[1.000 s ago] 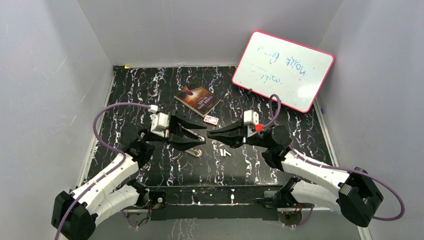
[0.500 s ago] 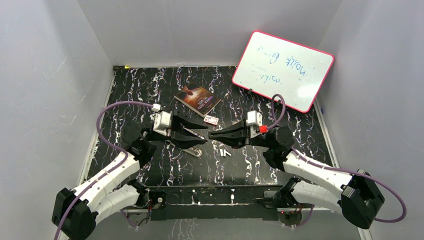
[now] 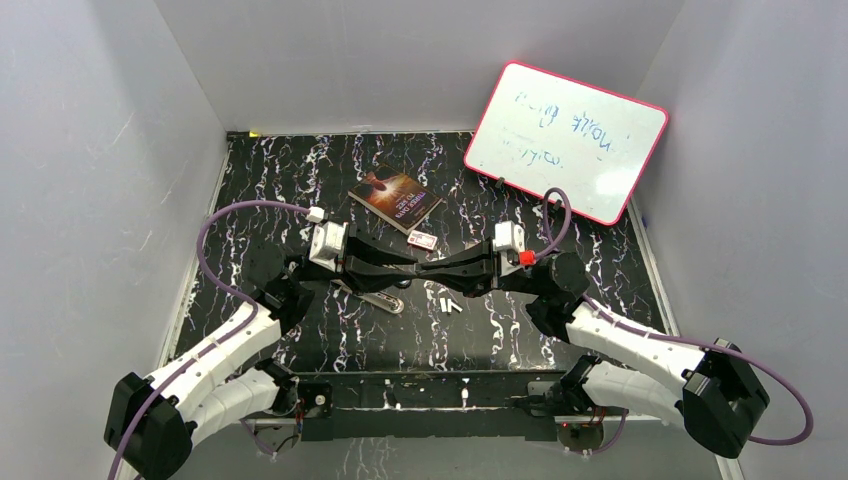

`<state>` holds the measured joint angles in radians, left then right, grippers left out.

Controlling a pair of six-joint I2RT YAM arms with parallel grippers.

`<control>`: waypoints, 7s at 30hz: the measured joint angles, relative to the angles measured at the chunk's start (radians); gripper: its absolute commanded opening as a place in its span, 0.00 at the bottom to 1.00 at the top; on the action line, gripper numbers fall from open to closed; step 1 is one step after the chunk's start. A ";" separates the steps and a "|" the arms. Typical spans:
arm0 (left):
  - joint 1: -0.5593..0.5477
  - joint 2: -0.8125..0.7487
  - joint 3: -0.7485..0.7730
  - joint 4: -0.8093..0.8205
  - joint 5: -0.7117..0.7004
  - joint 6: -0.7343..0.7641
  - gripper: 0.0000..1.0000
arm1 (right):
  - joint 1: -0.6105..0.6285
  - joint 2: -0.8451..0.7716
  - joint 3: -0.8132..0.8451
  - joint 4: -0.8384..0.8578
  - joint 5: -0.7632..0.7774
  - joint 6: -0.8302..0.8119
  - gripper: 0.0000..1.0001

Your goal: Load the staples into the stapler

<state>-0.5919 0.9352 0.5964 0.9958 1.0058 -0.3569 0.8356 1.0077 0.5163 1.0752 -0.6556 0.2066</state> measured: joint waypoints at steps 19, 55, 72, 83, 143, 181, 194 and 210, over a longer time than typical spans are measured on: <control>0.000 0.000 0.000 0.006 0.001 -0.003 0.00 | 0.000 0.000 0.013 -0.011 -0.008 -0.001 0.18; -0.107 0.162 0.324 -1.429 -0.257 0.940 0.00 | -0.002 -0.212 0.127 -0.783 1.224 0.140 0.70; -0.341 0.479 0.324 -1.637 -0.644 1.033 0.00 | -0.002 -0.229 0.127 -0.905 1.376 0.260 0.70; -0.372 0.636 0.342 -1.641 -0.763 1.045 0.01 | -0.002 -0.230 0.122 -0.951 1.375 0.315 0.70; -0.111 0.237 0.294 -1.183 -0.771 0.563 0.46 | 0.060 0.422 0.198 -1.342 0.763 0.157 0.56; -0.110 -0.011 0.049 -0.724 -0.724 0.210 0.54 | 0.094 -0.071 0.113 -1.155 0.818 0.102 0.03; -0.110 -0.105 0.012 -0.291 -0.315 0.105 0.52 | 0.094 -0.268 -0.165 -0.356 0.381 -0.063 0.00; -0.115 -0.052 0.037 -0.206 -0.035 0.084 0.44 | 0.095 -0.183 -0.106 -0.130 0.095 -0.053 0.00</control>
<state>-0.7067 0.8829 0.6331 0.7895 0.9703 -0.2729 0.9302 0.8249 0.4099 0.9447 -0.5602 0.1532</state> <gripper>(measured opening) 0.449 0.220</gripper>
